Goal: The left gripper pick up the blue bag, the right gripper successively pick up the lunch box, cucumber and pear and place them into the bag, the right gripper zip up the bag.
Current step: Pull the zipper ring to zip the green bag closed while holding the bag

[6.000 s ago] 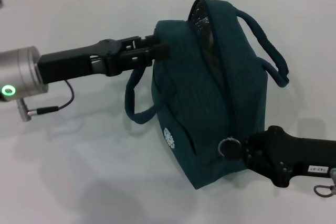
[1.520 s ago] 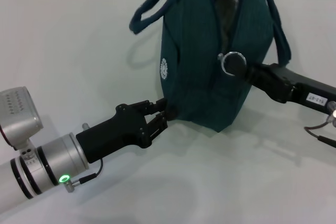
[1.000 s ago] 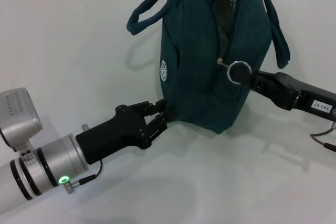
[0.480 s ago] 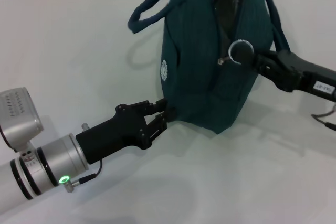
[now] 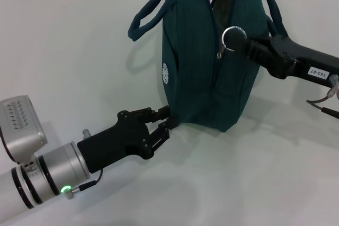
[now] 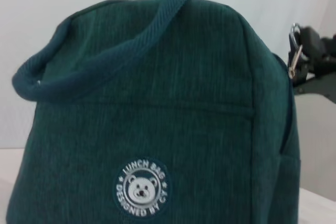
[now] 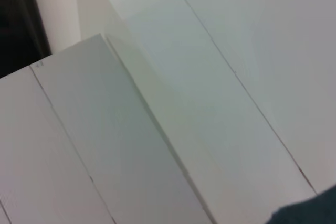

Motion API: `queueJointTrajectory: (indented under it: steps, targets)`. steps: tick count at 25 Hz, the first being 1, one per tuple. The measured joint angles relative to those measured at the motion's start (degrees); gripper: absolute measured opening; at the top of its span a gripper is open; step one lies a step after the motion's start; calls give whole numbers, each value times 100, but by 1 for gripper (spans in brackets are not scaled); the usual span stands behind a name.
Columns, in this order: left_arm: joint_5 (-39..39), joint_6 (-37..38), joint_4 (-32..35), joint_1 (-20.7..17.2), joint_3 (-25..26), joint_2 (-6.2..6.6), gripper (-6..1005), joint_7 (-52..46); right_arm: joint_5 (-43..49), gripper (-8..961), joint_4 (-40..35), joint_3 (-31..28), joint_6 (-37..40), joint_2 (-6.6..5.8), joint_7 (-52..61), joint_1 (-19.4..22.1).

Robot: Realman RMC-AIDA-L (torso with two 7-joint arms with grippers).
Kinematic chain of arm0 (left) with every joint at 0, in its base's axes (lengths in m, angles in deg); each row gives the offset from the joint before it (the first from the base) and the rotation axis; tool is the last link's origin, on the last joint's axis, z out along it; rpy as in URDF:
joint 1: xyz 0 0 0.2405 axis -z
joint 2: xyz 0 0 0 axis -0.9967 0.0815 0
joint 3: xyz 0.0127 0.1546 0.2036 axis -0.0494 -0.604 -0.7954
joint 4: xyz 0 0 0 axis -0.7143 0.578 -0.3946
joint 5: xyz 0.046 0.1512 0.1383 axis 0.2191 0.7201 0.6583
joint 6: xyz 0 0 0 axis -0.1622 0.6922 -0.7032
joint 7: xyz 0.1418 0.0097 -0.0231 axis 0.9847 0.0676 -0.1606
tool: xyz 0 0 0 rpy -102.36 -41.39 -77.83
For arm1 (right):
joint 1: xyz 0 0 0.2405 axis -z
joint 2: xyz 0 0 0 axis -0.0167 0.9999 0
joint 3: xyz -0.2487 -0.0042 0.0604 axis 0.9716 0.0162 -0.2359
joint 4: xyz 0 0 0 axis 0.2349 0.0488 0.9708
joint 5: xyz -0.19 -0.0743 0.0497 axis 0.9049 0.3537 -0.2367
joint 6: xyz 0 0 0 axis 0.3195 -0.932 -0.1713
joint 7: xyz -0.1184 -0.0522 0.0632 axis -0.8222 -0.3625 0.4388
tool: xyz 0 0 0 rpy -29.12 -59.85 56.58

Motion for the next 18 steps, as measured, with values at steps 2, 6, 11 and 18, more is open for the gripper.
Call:
queueJointTrajectory:
  steps: [2, 6, 11, 18]
  targets:
    - [-2, -2, -4, -8, -65, 0, 249, 67, 1, 8, -62, -45, 4, 0, 11, 7]
    - [-7, -17, -6, -21, -229, 2, 249, 162, 28, 8, -105, -134, 21, -3, 35, -1]
    - [-10, -46, -6, -43, -298, 10, 248, 177, 28, 9, -152, -143, 19, -25, 46, -12]
    - [-95, 120, -116, 1, -271, -1, 254, 143, 38, 9, -106, -129, -3, -15, 50, 10]
